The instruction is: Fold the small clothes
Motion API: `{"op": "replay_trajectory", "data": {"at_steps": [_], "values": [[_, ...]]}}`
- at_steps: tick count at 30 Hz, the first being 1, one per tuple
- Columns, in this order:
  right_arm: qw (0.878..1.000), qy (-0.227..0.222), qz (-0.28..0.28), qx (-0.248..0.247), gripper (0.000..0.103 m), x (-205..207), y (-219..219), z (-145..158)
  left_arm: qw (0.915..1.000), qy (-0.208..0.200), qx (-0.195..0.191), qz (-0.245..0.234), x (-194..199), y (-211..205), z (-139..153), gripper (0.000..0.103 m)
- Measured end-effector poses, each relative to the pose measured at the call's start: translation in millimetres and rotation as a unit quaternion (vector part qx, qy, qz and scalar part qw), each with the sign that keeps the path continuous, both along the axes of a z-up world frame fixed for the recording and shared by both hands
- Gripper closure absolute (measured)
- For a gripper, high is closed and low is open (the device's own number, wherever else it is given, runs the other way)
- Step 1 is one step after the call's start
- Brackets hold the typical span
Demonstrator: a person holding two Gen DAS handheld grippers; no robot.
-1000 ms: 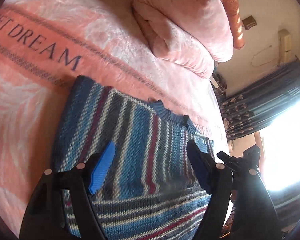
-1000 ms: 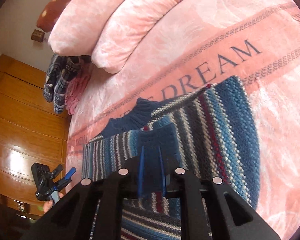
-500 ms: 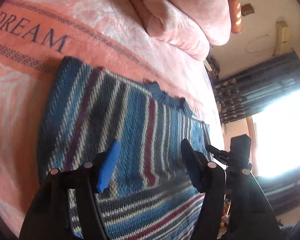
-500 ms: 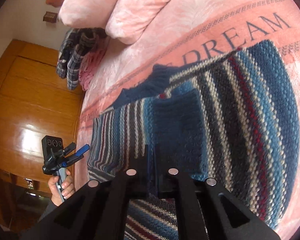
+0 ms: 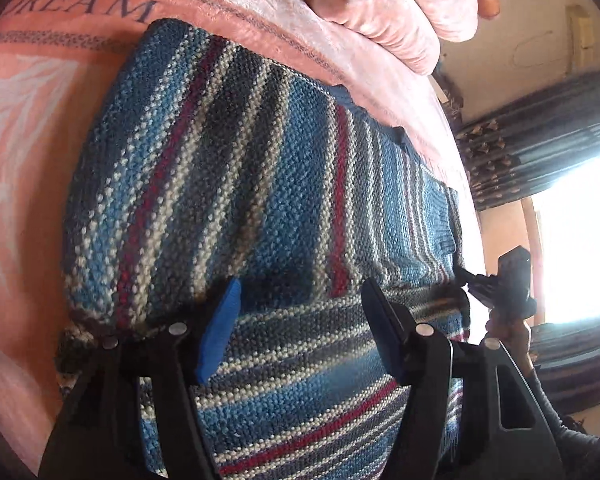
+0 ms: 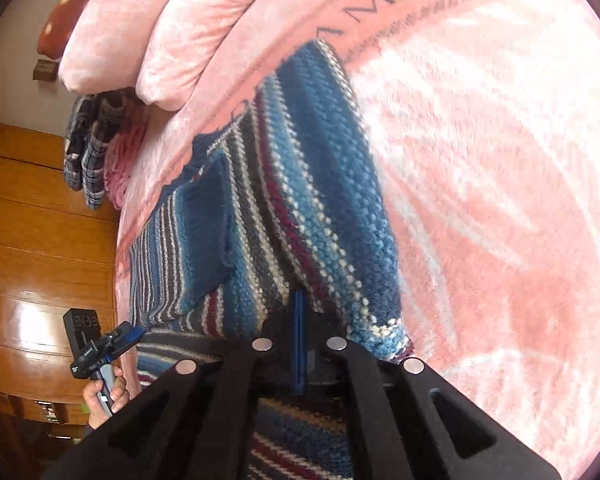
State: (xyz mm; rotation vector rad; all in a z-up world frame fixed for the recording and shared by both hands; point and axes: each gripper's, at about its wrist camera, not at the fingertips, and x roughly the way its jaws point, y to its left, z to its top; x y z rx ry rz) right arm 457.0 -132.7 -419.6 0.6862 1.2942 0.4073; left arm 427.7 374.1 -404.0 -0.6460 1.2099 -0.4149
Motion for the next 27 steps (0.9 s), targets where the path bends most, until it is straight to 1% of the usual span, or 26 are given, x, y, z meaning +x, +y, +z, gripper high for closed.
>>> {"op": "replay_trajectory", "data": {"at_steps": [1,3,4,5,7,8,9,10,11,12,14,15,17,18,21,23,26,27], "values": [[1.000,0.000,-0.004,0.006,0.103,0,-5,5,0.9999,0.003,-0.006,0.012,-4,4,5,0.038],[0.999,-0.022,-0.016,0.027,0.091,-8,-12,28,0.9996,0.004,-0.007,0.027,-20,13,22,0.028],[0.999,-0.029,-0.018,0.031,0.091,-15,-16,42,0.9994,0.000,-0.010,0.033,-32,21,32,0.026],[0.999,-0.031,-0.019,0.033,0.091,-25,-20,54,0.9991,-0.002,-0.018,0.037,-48,27,41,0.024],[0.999,-0.025,-0.015,0.034,0.085,-54,-30,72,0.9986,0.009,-0.026,0.044,-89,37,54,0.022],[0.999,-0.018,-0.010,0.027,0.077,-74,-34,79,0.9982,0.015,-0.032,0.048,-113,43,58,0.019],[1.000,-0.012,-0.004,0.025,0.071,-96,-39,83,0.9975,0.022,-0.045,0.051,-141,47,61,0.019],[1.000,-0.006,0.003,0.028,0.068,-120,-41,88,0.9965,0.030,-0.056,0.055,-168,50,63,0.018],[0.999,0.002,0.009,0.032,0.061,-146,-43,92,0.9956,0.037,-0.064,0.059,-195,53,63,0.016],[0.999,0.010,0.010,0.035,0.053,-174,-49,93,0.9950,0.042,-0.066,0.061,-223,53,62,0.016],[0.999,0.028,0.004,0.036,0.043,-225,-50,94,0.9940,0.054,-0.065,0.069,-269,54,55,0.015],[0.998,0.039,-0.001,0.044,0.042,-248,-51,91,0.9923,0.065,-0.073,0.077,-289,55,49,0.014],[0.996,0.064,-0.003,0.056,0.042,-284,-49,85,0.9884,0.097,-0.080,0.085,-317,54,34,0.014],[0.996,0.070,-0.010,0.057,0.042,-298,-49,82,0.9866,0.116,-0.083,0.079,-326,52,25,0.014],[0.992,0.092,-0.028,0.078,0.042,-327,-49,72,0.9814,0.148,-0.099,0.072,-332,43,7,0.014],[0.992,0.095,-0.026,0.075,0.042,-334,-44,70,0.9802,0.155,-0.104,0.066,-334,36,1,0.014],[0.990,0.109,-0.039,0.077,0.042,-333,-42,62,0.9752,0.173,-0.117,0.072,-329,29,-10,0.015],[0.990,0.111,-0.044,0.071,0.042,-331,-42,60,0.9737,0.180,-0.117,0.076,-325,25,-13,0.018]]}}
